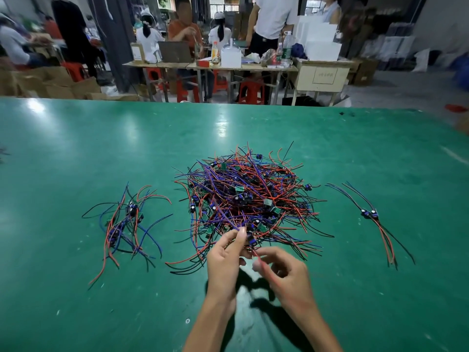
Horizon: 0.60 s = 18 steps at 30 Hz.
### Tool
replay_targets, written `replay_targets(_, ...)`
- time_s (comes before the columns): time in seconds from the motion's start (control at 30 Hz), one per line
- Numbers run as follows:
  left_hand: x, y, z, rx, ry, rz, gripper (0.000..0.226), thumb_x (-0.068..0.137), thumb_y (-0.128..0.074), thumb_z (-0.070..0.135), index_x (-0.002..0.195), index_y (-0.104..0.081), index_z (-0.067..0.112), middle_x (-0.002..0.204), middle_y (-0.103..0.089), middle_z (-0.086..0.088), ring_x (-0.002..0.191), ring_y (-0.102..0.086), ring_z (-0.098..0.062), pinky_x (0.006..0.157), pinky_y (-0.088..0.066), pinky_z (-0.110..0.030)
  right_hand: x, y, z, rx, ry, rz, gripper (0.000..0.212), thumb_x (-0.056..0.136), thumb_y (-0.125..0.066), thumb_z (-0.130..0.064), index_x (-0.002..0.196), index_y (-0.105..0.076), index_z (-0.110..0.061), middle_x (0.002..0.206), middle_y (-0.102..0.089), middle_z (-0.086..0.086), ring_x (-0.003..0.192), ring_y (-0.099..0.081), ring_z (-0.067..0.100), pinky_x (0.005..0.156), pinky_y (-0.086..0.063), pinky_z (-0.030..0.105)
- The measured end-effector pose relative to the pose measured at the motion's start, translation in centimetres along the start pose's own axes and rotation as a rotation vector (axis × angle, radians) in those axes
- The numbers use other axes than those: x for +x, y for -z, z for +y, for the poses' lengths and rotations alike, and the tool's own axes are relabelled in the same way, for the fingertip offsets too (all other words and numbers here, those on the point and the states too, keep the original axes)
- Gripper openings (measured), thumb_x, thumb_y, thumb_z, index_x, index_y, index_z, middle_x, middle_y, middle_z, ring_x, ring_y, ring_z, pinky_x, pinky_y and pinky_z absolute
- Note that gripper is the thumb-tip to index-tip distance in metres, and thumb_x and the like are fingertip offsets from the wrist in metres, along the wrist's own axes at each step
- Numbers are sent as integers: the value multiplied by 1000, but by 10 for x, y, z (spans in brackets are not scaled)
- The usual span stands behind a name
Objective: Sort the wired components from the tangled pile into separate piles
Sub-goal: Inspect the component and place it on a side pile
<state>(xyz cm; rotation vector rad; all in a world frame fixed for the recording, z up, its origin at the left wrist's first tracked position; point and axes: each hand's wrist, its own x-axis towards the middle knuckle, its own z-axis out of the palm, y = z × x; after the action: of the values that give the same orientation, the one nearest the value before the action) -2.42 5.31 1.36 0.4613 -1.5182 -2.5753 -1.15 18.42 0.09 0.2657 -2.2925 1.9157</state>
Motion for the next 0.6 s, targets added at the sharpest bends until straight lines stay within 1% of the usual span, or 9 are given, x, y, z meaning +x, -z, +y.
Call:
replay_targets(0.07,-3,1,-1,28,-43,16,34,78,-76,38,98,-72,11,78,-73,-4,59,-58,-11,58,-45,-21,1,-7,-3,212,-73,92,14,86,-75,-33,93,-78,-22,72,-73,7,52,-53,-1,48,-42,13)
replay_targets(0.13,-6,0,-3,29,-64,32,33,76,-76,36,97,-72,11,81,-76,-6,59,-61,-11,61,-47,-23,4,-9,-5,280,-122,188,22,86,-70,-32,85,-76,-11,71,-72,11,49,-50,4,46,-40,15)
replay_targets(0.2,-8,0,-6,28,-83,42,29,74,-77,32,94,-74,11,81,-77,-8,60,-65,-12,65,-49,-26,6,-9,-7,341,-177,251,26,85,-71,-35,83,-73,-9,74,-73,13,48,-45,11,44,-37,18)
replay_targets(0.23,-10,0,-7,32,-95,34,25,75,-77,30,92,-75,11,80,-77,-10,61,-66,-13,65,-50,-24,8,-9,-9,393,-214,262,26,84,-71,-35,83,-72,-9,75,-73,14,46,-44,13,42,-37,19)
replay_targets(0.3,-13,1,-7,41,-129,7,13,81,-77,22,88,-76,12,81,-77,-14,64,-67,-14,64,-51,-19,10,-8,-12,502,-304,251,23,84,-71,-33,85,-73,-10,79,-74,15,44,-46,12,40,-37,19)
replay_targets(0.37,-16,1,-6,71,-170,-28,6,86,-75,17,88,-77,12,82,-77,-15,67,-69,-15,66,-52,-18,13,-6,-14,561,-374,214,19,88,-69,-29,89,-74,-11,86,-75,13,49,-53,12,43,-40,18)
replay_targets(0.43,-19,1,-5,103,-211,-73,7,85,-75,18,92,-77,17,85,-78,-13,70,-71,-14,69,-53,-17,15,-4,-18,566,-393,174,18,94,-65,-26,92,-73,-10,95,-77,14,60,-64,14,49,-46,19)
replay_targets(0.5,-21,5,-3,183,-279,-121,13,84,-78,14,95,-75,20,89,-78,-9,77,-73,-16,73,-54,-17,18,2,-23,627,-397,151,18,93,-64,-28,91,-72,-12,95,-77,16,71,-72,18,55,-53,21)
replay_targets(0.6,-20,16,-6,467,-424,-170,25,86,-78,9,101,-70,28,101,-76,5,87,-72,-13,76,-55,-19,25,20,-31,757,-426,96,14,82,-70,-30,83,-71,-16,83,-75,14,65,-71,18,54,-56,22)
